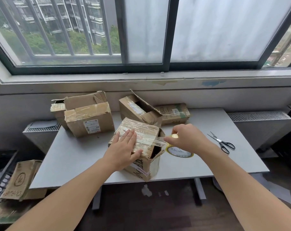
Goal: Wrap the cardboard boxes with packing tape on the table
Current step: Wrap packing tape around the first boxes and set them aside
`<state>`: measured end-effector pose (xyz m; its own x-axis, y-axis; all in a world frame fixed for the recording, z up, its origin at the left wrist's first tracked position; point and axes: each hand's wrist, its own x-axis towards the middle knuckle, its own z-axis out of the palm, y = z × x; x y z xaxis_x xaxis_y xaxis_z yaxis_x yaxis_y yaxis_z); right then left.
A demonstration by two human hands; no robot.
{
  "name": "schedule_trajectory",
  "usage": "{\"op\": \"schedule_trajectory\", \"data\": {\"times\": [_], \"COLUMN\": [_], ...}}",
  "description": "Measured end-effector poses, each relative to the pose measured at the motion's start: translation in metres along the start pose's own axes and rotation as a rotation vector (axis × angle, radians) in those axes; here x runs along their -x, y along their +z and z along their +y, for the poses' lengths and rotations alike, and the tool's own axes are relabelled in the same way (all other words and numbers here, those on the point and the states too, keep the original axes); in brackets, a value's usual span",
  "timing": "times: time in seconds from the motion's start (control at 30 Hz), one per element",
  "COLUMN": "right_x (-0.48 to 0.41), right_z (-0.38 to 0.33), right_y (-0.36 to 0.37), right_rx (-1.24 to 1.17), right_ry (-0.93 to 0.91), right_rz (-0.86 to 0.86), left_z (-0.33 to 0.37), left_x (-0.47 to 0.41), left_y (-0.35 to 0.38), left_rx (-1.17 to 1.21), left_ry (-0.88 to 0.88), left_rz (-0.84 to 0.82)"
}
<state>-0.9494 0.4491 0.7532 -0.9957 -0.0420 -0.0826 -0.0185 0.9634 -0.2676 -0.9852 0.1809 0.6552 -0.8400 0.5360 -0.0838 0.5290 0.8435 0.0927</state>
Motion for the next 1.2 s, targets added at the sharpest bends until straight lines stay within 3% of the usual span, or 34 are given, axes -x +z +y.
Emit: {"op": "schedule_trajectory", "data": {"times": [0.17,0.4,0.93,1.1,1.2], "right_x": [-0.002,-0.005,-0.030,-0.037,-0.040], "right_z": [0.000,0.001,-0.008,-0.007,-0.006], "right_y": [-0.004,0.001,-0.013,-0.017,-0.022], "right_rx": [-0.009,-0.003,-0.164,-0.165,-0.204], "right_ry": [0.006,-0.002,-0.139,-0.138,-0.135], "right_rz": [0.006,-0.003,0.059,0.062,0.027], "left_z": [0.004,0.014,0.030,0.024,0.010], "left_x": [0.003,0.008,0.008,-0.010,-0.035], "left_y": [-0.001,-0.013,-0.011,-0.028,-0.049], "left_rx": [-0.127,-0.119,-0.216,-0.166,-0.010], "left_ry": [0.168,0.080,-0.145,-0.063,0.068], "left_rz": [0.036,-0.057,-0.090,-0.051,-0.027]}}
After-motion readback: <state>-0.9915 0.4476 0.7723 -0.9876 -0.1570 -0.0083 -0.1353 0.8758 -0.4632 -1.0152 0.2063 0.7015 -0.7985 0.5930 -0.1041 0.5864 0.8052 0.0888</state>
